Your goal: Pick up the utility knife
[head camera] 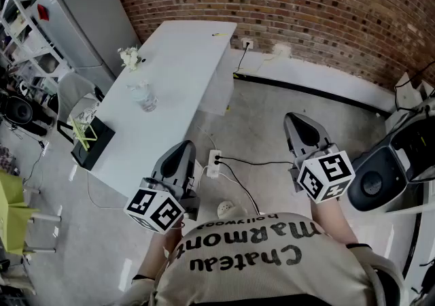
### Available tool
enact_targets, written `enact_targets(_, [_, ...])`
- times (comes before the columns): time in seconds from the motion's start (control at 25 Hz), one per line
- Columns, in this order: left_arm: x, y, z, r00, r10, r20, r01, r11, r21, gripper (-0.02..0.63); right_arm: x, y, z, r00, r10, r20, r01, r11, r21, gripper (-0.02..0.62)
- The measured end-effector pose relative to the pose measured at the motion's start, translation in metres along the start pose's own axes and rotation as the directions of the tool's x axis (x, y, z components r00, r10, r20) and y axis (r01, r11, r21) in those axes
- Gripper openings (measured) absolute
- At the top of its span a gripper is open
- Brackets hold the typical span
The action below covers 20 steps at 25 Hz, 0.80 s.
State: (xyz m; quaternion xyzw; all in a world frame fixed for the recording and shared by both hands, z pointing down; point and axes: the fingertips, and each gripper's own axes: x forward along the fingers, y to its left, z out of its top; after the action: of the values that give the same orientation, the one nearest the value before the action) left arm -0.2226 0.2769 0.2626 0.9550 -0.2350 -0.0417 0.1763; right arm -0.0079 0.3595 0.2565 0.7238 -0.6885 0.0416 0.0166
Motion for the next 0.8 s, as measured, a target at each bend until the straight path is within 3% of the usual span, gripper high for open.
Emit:
enact_targets(0.4, [0.061, 0.079, 0.006, 1.0, 0.004, -0.012, -0.004, 0.999, -0.032, 0.002, 0.094, -0.016, -0.01, 1.0, -0.001, -0.031, 0.002, 1.0, 0.025, 0.003])
enact_targets(0.8, [0.161, 0.157, 0.062, 0.998, -0.058, 0.024, 0.058, 0.998, -0.016, 0.002, 0.23, -0.041, 0.021, 1.0, 0.012, 0.017, -0.013, 0.998, 0.056, 0.003])
